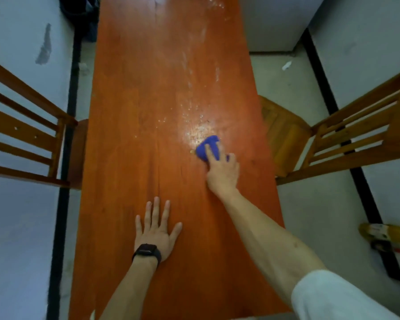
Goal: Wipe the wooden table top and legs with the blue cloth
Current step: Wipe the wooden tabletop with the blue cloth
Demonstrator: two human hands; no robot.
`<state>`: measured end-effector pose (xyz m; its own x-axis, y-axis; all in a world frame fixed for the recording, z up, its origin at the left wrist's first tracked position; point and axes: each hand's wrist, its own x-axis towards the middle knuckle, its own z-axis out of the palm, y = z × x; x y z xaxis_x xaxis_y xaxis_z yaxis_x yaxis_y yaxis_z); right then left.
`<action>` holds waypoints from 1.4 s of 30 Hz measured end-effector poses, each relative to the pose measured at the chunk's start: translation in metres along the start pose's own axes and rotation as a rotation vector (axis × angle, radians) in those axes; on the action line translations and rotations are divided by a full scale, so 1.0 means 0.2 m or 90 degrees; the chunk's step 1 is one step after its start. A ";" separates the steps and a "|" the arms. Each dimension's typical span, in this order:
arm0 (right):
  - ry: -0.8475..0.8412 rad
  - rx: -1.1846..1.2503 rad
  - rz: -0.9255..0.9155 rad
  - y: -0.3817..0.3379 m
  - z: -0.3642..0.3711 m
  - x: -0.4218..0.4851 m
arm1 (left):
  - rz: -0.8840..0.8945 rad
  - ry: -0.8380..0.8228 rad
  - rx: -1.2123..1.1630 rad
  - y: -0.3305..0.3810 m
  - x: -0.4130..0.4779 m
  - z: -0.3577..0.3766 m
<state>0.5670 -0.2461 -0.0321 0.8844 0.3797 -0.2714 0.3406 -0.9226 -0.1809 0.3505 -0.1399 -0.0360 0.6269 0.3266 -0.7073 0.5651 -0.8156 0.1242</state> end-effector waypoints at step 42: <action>-0.170 -0.032 -0.412 -1.00 0.46 -1.44 | 0.025 0.128 -0.214 -1.33 -0.65 0.52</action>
<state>0.2154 -0.1645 -0.0054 0.3924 0.8515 -0.3479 0.7923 -0.5050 -0.3423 0.0623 -0.0150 -0.0488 0.7253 0.4124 -0.5512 0.6616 -0.6387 0.3928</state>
